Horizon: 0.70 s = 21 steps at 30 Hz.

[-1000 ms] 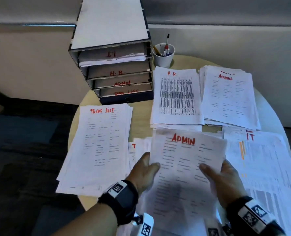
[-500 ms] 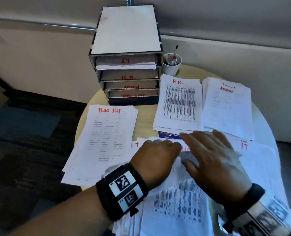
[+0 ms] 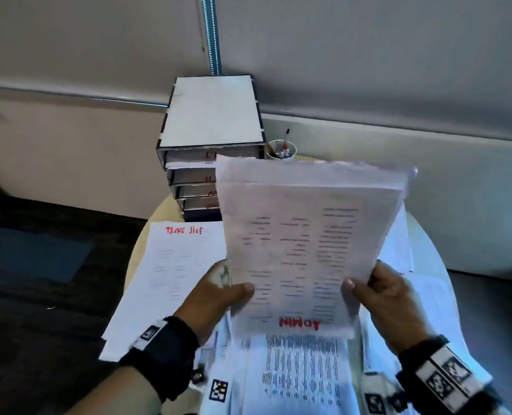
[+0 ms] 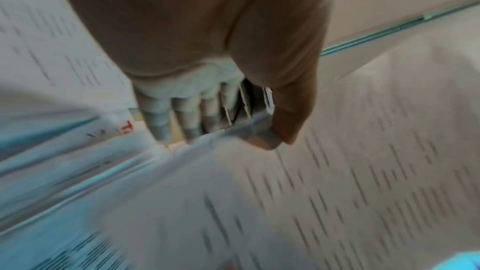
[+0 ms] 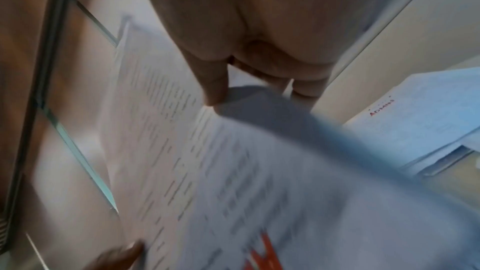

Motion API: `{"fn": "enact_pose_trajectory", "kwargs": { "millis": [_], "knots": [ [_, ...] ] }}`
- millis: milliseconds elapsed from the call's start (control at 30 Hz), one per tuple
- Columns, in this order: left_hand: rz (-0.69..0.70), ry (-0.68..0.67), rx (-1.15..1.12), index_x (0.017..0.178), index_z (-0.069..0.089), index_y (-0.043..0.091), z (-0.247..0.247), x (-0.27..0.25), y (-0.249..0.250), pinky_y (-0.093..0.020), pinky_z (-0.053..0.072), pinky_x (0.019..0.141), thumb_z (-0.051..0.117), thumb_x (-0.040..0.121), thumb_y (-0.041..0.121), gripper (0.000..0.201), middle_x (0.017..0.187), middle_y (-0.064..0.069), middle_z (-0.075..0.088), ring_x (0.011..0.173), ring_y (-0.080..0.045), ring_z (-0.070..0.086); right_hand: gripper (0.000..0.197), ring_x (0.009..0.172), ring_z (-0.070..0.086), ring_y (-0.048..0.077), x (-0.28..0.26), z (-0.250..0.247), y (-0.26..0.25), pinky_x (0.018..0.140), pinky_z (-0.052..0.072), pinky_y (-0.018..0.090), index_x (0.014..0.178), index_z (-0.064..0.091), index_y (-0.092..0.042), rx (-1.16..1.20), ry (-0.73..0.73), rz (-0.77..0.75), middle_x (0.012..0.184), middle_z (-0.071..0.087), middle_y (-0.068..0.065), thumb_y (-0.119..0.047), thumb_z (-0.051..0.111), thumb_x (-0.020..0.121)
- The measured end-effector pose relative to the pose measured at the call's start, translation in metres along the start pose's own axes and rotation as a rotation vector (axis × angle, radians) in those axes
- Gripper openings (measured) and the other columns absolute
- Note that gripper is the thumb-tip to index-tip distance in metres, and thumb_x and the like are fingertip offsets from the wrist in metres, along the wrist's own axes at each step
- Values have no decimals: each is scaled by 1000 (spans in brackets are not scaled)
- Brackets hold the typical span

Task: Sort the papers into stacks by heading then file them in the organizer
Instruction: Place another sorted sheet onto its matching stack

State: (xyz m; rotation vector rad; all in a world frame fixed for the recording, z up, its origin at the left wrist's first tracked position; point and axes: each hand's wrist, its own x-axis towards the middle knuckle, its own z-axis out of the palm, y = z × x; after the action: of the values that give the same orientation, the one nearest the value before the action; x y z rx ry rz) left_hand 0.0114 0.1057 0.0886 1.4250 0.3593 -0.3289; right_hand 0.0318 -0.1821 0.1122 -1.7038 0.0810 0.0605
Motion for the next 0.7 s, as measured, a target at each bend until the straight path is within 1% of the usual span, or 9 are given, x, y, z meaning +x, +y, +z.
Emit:
{"fn": "enact_pose_trajectory", "kwargs": {
  "millis": [67,100,233,333,433,500,600,667,700],
  "knots": [
    [159,14,111,120,62,11,16,1,10,-39,58,90,74,87,13,35,112,-4,75,105,-26,70,27,86,72,19,-3,10,1,74,57,24,95,71,-8,89,37,-17,92,77,5,15,63,82],
    [206,41,137,117,65,11,22,2,13,-37,58,90,69,91,11,26,110,-2,75,103,-24,71,26,85,73,17,-3,14,1,73,57,21,96,71,-5,113,77,-19,92,78,4,15,63,82],
    [345,112,210,120,66,10,31,-3,3,-20,53,88,66,94,8,27,110,6,75,104,-9,69,16,74,70,10,-14,23,10,68,54,18,88,72,-4,116,209,-5,84,77,-1,10,67,82],
    [304,130,290,120,64,14,23,-3,-21,-9,49,80,72,87,8,34,107,12,75,100,0,68,13,68,69,9,-26,25,21,67,54,23,82,73,-4,17,182,27,77,77,-2,9,72,78],
    [222,132,253,117,64,18,16,0,-40,-11,50,79,79,80,9,41,105,9,75,101,-5,69,25,67,69,7,-34,24,29,65,53,19,79,75,-12,-35,140,44,73,76,-4,12,74,74],
    [184,112,252,109,67,22,19,2,-47,-13,51,78,78,79,9,34,99,11,76,95,-6,69,29,58,64,2,-37,26,30,59,49,13,71,75,-16,-31,141,88,66,74,-4,12,75,74],
    [183,141,323,94,66,29,25,8,-47,-18,50,74,74,81,19,18,91,14,75,89,-3,68,23,60,65,10,-32,27,35,57,50,16,70,74,-16,-67,185,100,69,75,3,7,76,75],
    [265,135,393,94,65,31,23,12,-39,-20,48,74,69,86,21,13,93,16,73,87,4,66,15,68,70,19,-23,23,34,57,53,21,74,71,-12,-131,277,102,68,74,-2,1,78,75],
    [323,117,437,97,65,32,22,13,-32,-19,49,72,66,89,23,12,93,16,73,87,5,66,14,76,71,24,-18,18,30,63,55,27,81,68,-12,-182,350,95,75,75,0,-5,80,75]
  ]
}}
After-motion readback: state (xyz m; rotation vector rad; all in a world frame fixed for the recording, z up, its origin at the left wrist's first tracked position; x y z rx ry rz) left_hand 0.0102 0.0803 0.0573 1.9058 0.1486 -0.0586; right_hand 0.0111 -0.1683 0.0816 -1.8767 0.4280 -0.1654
